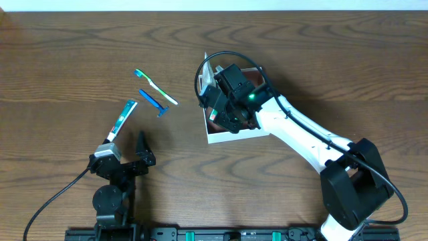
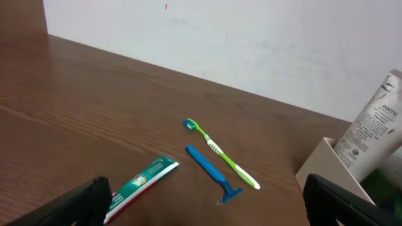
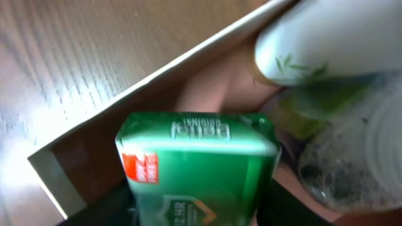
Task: Pack container
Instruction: 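Lower the soap bar into the box and open the right gripper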
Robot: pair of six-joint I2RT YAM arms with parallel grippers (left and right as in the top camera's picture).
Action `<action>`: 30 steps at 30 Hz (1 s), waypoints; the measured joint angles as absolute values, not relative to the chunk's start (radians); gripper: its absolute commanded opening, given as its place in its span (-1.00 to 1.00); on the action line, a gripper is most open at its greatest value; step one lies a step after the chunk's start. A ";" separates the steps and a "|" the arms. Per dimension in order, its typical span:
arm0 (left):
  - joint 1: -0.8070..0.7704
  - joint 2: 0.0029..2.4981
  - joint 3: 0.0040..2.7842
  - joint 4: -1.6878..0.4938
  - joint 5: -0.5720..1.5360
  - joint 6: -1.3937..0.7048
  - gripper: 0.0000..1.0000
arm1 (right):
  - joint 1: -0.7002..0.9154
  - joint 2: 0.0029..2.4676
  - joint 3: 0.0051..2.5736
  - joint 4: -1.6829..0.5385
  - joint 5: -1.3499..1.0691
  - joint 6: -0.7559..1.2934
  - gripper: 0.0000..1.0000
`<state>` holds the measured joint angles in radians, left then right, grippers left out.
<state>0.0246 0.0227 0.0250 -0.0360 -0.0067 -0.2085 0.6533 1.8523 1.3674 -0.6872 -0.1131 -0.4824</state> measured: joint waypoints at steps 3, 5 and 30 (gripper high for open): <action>0.025 0.023 0.025 -0.036 -0.007 -0.209 0.96 | 0.653 1.852 1.367 -0.686 -0.130 -0.533 0.23; 0.025 0.023 0.025 -0.036 -0.007 -0.209 0.96 | 0.653 1.852 1.367 -0.686 -0.141 -0.565 0.24; 0.025 0.023 0.025 -0.036 -0.007 -0.208 0.96 | 0.734 1.627 1.442 -0.810 -0.147 -0.439 0.42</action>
